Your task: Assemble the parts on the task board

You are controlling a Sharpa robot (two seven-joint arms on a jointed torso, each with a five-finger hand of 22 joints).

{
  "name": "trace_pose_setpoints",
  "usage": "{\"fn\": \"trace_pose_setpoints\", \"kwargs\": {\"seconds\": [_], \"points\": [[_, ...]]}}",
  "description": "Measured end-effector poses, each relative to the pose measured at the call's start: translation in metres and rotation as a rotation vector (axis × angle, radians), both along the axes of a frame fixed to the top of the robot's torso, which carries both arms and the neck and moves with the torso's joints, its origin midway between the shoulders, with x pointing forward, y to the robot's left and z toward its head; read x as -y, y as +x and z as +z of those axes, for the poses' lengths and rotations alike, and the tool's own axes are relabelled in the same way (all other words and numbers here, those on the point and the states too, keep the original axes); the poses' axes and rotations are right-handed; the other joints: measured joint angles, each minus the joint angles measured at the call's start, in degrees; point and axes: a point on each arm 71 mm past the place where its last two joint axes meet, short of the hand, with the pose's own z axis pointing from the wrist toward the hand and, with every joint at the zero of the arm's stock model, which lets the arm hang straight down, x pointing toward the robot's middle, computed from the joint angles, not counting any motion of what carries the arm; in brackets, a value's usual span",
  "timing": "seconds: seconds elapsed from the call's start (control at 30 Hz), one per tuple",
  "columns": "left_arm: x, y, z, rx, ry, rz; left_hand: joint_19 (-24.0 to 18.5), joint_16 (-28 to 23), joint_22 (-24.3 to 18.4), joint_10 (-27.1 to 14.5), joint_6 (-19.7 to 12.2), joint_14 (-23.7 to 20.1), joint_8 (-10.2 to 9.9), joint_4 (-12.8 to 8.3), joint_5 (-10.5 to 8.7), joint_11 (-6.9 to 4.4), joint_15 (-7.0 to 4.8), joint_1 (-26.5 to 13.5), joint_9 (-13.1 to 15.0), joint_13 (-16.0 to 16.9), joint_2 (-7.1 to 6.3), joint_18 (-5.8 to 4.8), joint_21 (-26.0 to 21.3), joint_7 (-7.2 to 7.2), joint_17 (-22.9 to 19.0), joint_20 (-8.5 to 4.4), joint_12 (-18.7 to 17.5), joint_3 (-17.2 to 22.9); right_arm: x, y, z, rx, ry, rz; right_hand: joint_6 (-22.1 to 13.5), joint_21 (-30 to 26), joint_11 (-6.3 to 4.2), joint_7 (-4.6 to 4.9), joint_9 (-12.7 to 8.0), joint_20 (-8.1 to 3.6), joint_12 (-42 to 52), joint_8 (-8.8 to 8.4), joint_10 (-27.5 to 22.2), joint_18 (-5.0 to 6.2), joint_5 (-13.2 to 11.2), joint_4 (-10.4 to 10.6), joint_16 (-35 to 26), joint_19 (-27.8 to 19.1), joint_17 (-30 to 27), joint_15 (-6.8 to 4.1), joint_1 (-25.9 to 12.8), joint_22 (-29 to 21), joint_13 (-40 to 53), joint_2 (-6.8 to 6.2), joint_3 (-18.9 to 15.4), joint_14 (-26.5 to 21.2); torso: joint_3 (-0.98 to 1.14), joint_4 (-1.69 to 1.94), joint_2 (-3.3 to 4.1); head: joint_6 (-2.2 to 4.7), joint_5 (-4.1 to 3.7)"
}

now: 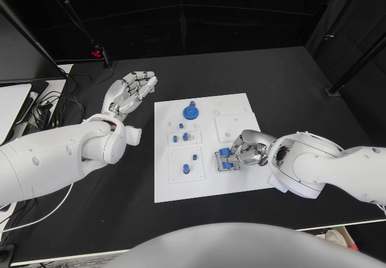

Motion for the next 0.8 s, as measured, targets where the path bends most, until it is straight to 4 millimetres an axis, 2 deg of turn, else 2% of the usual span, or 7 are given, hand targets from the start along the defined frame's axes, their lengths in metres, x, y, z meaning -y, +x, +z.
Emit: {"fn": "trace_pose_setpoints", "kwargs": {"seconds": [0.1,0.13,0.2,0.33,0.37,0.67,0.8], "points": [[-0.0001,0.0000,0.0000,0.000,0.000,0.000,0.0,0.0,0.0,0.0,0.0,0.0,0.0,0.0,0.00,0.00,0.00,0.0,0.0,0.0,0.00,0.01,0.0,0.00,0.0,0.00,0.0,0.0,-0.0015,0.0006,-0.0009,-0.003,-0.016,0.009,0.1,0.0,0.00,-0.07,-0.1,0.00,0.0,-0.51,0.0,0.00,0.0,-0.1,0.0,0.0,0.0,0.00,-0.6,0.0,0.0,0.39,-0.4,0.0,-0.01,0.00,0.00,0.00,-0.05],[-0.0002,0.0000,0.0000,0.000,0.000,0.000,0.0,0.0,0.0,0.0,0.0,0.0,0.0,0.0,0.00,0.00,0.00,0.0,0.0,0.0,0.00,0.00,0.0,0.00,0.0,0.00,0.0,0.0,-0.0019,0.0008,-0.0011,-0.003,-0.021,0.012,0.8,0.0,0.00,-0.57,-0.1,0.00,0.0,-0.72,0.0,0.00,0.0,-0.1,0.0,0.0,0.0,0.00,-0.8,0.0,0.0,0.23,-0.7,0.0,-0.01,-0.01,0.00,0.00,-0.06],[-0.0002,0.0000,0.0000,0.000,0.000,0.000,0.0,0.0,0.0,0.0,0.0,0.0,0.0,0.0,0.00,0.00,0.00,0.0,0.0,0.0,0.01,0.00,0.0,0.00,0.0,0.00,0.0,0.0,-0.0030,0.0013,-0.0017,-0.004,-0.030,0.018,1.0,0.0,0.00,-0.70,-0.2,0.00,0.0,-0.95,0.0,0.00,0.0,0.0,0.0,0.0,0.0,0.00,-1.3,0.0,0.0,0.67,-1.1,0.0,-0.02,-0.03,0.00,0.00,-0.06],[-0.0002,-0.0001,0.0000,0.000,0.000,-0.001,0.0,0.0,-0.1,0.0,0.0,0.0,0.2,-0.2,0.00,0.00,0.00,0.3,-0.1,-0.1,0.30,0.00,0.0,0.00,-0.1,0.00,0.0,-0.2,-0.0049,0.0019,-0.0026,-0.007,-0.048,0.031,1.8,0.0,0.00,-1.20,-0.2,0.00,0.0,-1.19,0.0,0.00,0.0,-0.1,0.0,0.0,0.0,0.00,-1.6,0.0,0.0,0.53,-1.3,0.0,-0.01,-0.04,0.00,0.00,-0.01],[-0.0002,-0.0001,0.0000,0.000,0.000,-0.001,0.0,0.0,-0.1,0.0,0.0,0.0,0.2,-0.2,0.00,0.00,0.00,0.3,-0.1,-0.1,0.30,0.00,0.0,0.00,-0.1,0.00,0.0,-0.2,-0.0054,0.0020,-0.0029,-0.008,-0.053,0.034,2.4,0.0,0.00,-1.67,-0.2,0.00,0.0,-1.33,0.0,0.00,0.0,0.0,0.0,0.0,0.0,0.00,-1.6,0.0,0.0,0.53,-1.4,0.0,-0.01,-0.05,0.00,0.00,-0.01],[-0.0004,-0.0001,0.0000,-0.001,0.000,-0.001,0.0,0.2,-0.1,0.0,0.0,0.0,0.2,-0.2,0.22,0.00,0.00,0.3,-0.1,-0.1,0.30,0.00,0.0,0.00,-0.2,0.00,0.2,-0.2,-0.0089,0.0039,-0.0031,-0.002,-0.079,0.056,3.5,0.0,0.00,-2.53,-0.2,0.00,0.0,-1.34,0.0,0.00,-0.4,-0.2,0.0,0.0,0.0,0.00,-2.2,0.0,0.0,0.67,-1.6,0.0,0.02,-0.04,0.00,0.00,-0.29],[-0.0004,0.0000,0.0000,-0.001,-0.001,-0.001,0.0,0.2,-0.1,0.0,0.0,0.0,0.2,-0.2,0.22,0.00,0.00,0.3,-0.1,-0.1,0.30,0.00,0.0,0.00,-0.2,0.00,0.2,-0.2,-0.0098,0.0045,-0.0030,0.002,-0.087,0.063,3.6,0.0,0.00,-2.62,-0.2,0.00,0.0,-1.34,0.0,0.00,-0.4,0.1,0.0,0.0,0.0,0.00,-2.2,0.0,0.0,0.67,-1.8,0.0,0.01,-0.04,0.00,0.00,-0.31]]}}
